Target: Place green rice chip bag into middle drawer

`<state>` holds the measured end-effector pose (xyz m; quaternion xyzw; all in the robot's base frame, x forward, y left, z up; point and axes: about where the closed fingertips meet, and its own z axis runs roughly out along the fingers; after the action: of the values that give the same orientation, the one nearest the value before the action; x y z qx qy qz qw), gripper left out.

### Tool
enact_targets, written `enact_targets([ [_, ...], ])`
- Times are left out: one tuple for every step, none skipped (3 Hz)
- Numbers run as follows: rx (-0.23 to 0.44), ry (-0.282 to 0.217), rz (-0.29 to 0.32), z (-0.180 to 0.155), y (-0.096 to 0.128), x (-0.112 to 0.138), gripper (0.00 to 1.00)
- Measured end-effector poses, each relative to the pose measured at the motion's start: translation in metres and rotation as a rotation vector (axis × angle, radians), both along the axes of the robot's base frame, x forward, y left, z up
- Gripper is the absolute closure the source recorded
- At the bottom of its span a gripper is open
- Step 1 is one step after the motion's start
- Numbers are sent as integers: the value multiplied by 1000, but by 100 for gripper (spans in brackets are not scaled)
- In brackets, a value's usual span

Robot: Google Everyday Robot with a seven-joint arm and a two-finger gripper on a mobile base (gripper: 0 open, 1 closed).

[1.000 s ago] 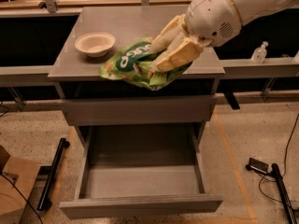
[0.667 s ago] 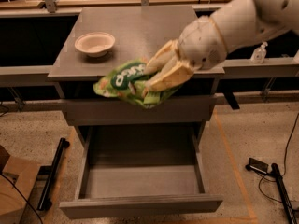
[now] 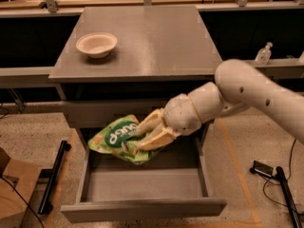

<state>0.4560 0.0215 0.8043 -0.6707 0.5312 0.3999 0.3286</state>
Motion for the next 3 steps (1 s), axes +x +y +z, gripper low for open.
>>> enact_targets([
  [6,54,-49,-81,5,-10,100],
  [-1,96,-125,-147,8,-8,100],
  [7,128,-203,-206,3,7,100],
])
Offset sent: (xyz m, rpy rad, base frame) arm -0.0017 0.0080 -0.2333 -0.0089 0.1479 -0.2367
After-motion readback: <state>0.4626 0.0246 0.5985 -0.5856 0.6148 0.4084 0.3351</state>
